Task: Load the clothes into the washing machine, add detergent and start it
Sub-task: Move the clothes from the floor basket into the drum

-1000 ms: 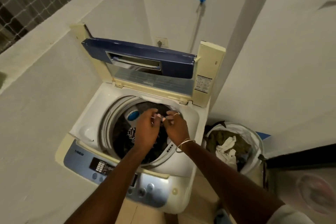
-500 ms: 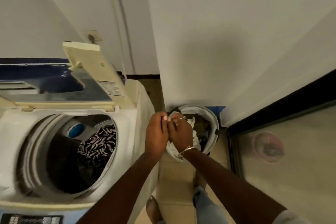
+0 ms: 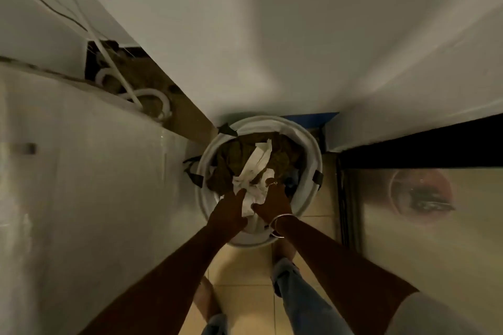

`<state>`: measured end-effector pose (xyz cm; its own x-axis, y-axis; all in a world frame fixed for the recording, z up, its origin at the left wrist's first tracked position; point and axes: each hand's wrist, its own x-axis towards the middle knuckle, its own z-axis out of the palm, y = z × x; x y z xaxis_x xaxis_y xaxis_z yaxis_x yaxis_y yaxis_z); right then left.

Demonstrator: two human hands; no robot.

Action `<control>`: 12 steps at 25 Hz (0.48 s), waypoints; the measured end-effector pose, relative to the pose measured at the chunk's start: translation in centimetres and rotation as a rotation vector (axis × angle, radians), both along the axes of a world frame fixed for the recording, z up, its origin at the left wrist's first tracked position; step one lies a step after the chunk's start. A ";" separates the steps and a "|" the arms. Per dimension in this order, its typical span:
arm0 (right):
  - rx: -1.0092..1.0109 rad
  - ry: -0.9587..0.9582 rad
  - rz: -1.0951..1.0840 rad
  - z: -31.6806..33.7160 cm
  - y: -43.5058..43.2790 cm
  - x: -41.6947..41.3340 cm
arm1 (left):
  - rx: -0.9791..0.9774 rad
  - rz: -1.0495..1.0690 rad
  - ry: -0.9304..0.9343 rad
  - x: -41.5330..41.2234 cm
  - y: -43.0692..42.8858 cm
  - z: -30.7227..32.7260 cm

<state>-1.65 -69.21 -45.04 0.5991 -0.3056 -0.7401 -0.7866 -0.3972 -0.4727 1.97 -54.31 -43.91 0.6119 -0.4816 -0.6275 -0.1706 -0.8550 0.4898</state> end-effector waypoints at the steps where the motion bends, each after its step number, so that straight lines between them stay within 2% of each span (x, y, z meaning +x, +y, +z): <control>1: 0.020 0.042 0.018 -2.5 -0.1 -0.2 | 0.063 -0.025 0.058 -0.3 0.2 -2.4; 3: 0.039 0.089 0.054 -7.3 0.2 -0.4 | 0.185 -0.077 0.134 -1.2 0.1 -6.3; 5: 0.022 0.083 0.052 -10.1 0.9 -0.5 | 0.232 -0.078 0.120 -2.4 -0.2 -9.1; 8: -0.023 0.052 -0.060 -12.5 1.6 -0.7 | 0.169 0.003 -0.061 -3.8 -0.6 -12.6; 12: -0.068 0.001 -0.194 -11.3 2.1 -0.8 | 0.037 0.151 -0.138 -3.0 -0.5 -11.9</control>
